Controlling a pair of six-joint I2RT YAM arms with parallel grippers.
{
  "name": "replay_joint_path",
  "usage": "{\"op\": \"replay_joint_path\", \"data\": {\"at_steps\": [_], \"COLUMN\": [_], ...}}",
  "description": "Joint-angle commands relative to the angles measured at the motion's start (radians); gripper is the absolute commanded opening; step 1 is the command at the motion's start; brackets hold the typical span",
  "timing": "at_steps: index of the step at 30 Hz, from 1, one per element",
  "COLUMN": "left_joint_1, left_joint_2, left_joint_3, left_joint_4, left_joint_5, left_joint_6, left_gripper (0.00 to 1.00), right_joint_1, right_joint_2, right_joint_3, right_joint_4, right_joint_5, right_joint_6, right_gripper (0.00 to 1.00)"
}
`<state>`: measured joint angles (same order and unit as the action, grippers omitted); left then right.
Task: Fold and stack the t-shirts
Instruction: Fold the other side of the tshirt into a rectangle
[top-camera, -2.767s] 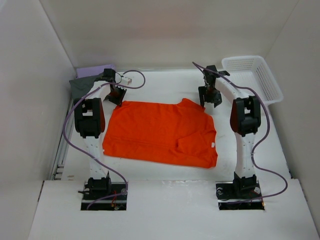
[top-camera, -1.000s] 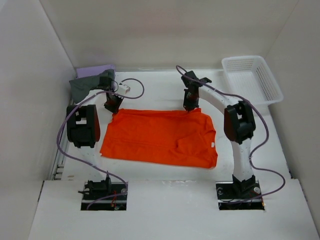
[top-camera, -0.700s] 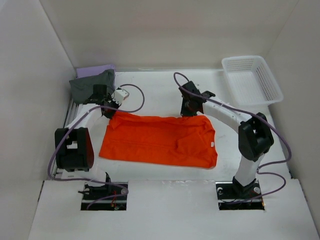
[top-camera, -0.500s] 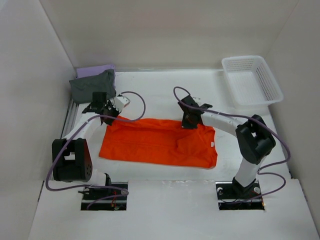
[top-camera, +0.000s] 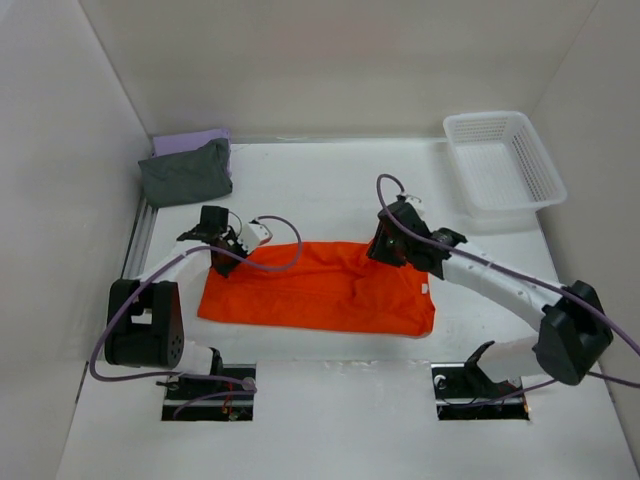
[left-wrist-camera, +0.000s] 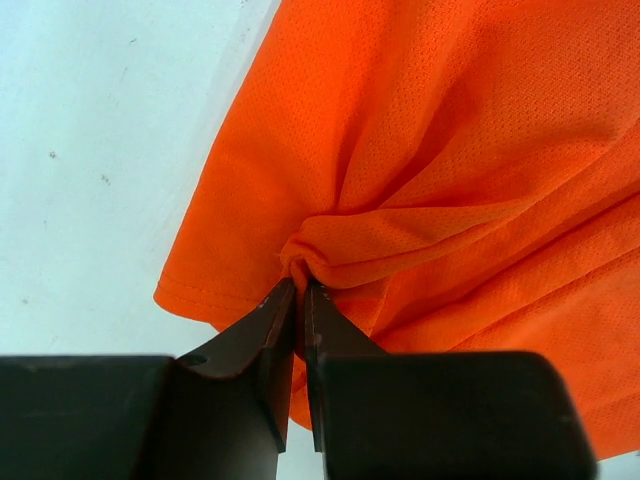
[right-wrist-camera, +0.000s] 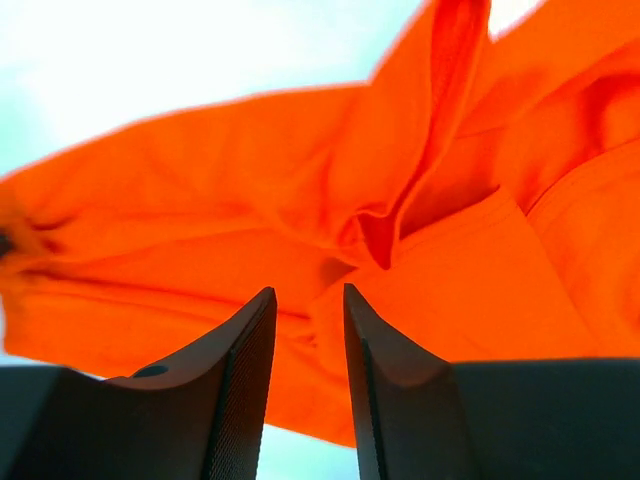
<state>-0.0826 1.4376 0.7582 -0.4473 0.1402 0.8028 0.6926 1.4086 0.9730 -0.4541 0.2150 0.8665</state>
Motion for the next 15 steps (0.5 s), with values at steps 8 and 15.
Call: {"op": "replay_joint_path", "data": {"at_steps": [8,15], "left_joint_1": [-0.041,-0.052], "left_joint_2": [-0.043,-0.051], "left_joint_3": [0.001,-0.013], "left_joint_4": [-0.01,-0.01], "left_joint_5": [-0.008,-0.008], "left_joint_6": [0.032,0.016], "left_gripper": [0.07,0.07], "right_joint_1": [-0.179,-0.218], "right_joint_2": [0.26,0.421], "right_joint_3": [0.354,0.483], "right_joint_4": [-0.072,-0.155], "right_joint_5": [-0.068,-0.075], "right_joint_6": [-0.26,-0.356], "right_gripper": [0.5,0.64]}}
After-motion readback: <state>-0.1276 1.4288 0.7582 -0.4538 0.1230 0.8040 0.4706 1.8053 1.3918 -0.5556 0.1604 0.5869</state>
